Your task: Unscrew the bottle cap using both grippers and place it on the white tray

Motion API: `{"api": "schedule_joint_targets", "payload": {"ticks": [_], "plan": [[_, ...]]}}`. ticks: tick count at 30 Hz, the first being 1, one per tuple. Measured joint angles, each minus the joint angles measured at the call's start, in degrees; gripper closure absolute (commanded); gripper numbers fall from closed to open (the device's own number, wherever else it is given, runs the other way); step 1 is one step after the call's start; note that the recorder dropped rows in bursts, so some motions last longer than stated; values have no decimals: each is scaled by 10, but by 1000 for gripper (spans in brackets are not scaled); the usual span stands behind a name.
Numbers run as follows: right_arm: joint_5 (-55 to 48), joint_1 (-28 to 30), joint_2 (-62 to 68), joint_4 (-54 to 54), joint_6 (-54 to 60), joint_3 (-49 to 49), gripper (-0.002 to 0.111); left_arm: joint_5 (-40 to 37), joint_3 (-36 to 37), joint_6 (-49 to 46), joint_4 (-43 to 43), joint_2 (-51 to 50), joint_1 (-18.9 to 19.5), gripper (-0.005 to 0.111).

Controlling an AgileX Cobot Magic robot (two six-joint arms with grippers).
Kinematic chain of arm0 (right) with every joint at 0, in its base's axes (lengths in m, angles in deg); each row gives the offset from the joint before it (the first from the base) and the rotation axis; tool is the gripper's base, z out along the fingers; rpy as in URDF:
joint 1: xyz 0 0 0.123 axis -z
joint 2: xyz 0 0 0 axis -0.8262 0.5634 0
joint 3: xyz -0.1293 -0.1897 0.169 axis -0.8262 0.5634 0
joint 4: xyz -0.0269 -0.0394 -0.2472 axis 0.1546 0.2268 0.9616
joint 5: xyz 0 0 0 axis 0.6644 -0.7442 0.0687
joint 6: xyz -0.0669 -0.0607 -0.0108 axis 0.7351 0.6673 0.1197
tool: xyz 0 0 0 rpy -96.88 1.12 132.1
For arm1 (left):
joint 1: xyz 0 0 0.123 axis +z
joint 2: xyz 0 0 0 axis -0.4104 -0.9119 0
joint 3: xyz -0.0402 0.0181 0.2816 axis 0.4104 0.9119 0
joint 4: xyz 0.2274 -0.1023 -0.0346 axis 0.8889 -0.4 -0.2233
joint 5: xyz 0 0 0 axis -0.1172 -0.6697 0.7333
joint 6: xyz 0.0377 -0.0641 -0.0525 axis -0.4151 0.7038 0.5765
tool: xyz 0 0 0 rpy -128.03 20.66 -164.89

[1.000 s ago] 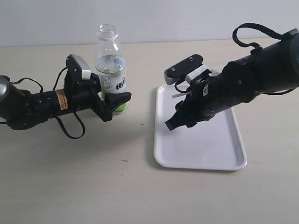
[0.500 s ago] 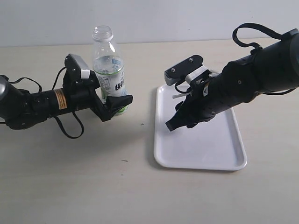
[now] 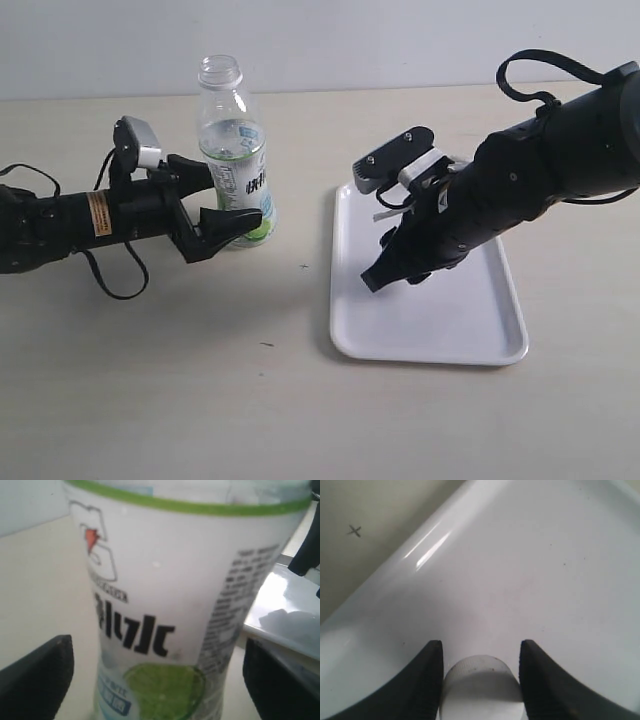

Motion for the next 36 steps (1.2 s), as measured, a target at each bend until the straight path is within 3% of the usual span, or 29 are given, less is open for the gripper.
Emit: {"api": "schedule_joint_targets", "payload": {"ticks": [10,16,19,30,36], "plan": [[-21,0,0,3,7,0,108,1,0,46,77,1,21,20],[-33,0,0,10,7,0,108,1,0,70,136,11,27,37],[-34,0,0,10,7,0,108,1,0,89,152,19,32,37],[-39,0,0,10,7,0,108,6,0,104,188,24,97,39],[-32,0,0,10,7,0,108,10,0,111,180,24,124,59]]}}
